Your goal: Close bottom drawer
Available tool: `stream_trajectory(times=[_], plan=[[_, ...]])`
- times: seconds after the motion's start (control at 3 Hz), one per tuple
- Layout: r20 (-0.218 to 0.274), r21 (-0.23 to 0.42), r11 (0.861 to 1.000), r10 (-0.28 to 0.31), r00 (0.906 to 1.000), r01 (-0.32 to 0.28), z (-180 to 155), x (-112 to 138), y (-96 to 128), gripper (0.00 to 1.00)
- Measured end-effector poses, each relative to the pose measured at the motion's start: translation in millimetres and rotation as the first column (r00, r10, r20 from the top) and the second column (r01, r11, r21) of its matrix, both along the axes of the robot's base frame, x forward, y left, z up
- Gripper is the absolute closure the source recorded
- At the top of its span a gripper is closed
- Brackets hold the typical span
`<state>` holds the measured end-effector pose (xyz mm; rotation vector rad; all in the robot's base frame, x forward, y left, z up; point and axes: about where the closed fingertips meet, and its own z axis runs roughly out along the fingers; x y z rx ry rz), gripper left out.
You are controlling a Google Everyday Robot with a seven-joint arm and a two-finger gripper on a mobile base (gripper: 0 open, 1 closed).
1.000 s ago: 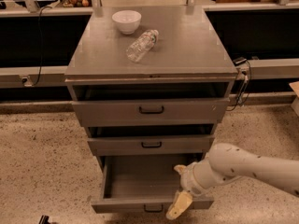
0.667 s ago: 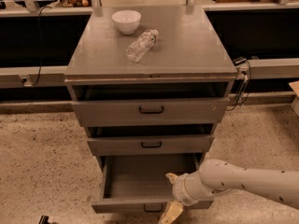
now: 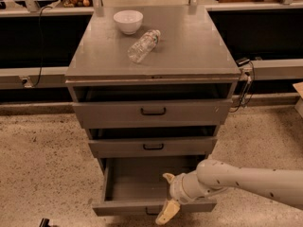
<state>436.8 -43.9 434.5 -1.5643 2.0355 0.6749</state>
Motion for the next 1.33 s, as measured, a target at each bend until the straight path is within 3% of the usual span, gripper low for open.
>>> stream_trajectory(times=[0.33, 0.67, 1.0, 1.33], plan=[[0.016, 0.031, 0.999, 0.011, 0.9998, -0.011, -61, 14, 15, 0.0], [0.158, 0.104, 0.994, 0.022, 0.9872, -0.038, -129, 15, 32, 0.0], [0.156, 0.103, 0.994, 0.022, 0.9875, -0.039, -128, 15, 32, 0.0], [0.215, 0.075, 0.997, -0.003, 0.9767, -0.013, -144, 14, 7, 0.0]])
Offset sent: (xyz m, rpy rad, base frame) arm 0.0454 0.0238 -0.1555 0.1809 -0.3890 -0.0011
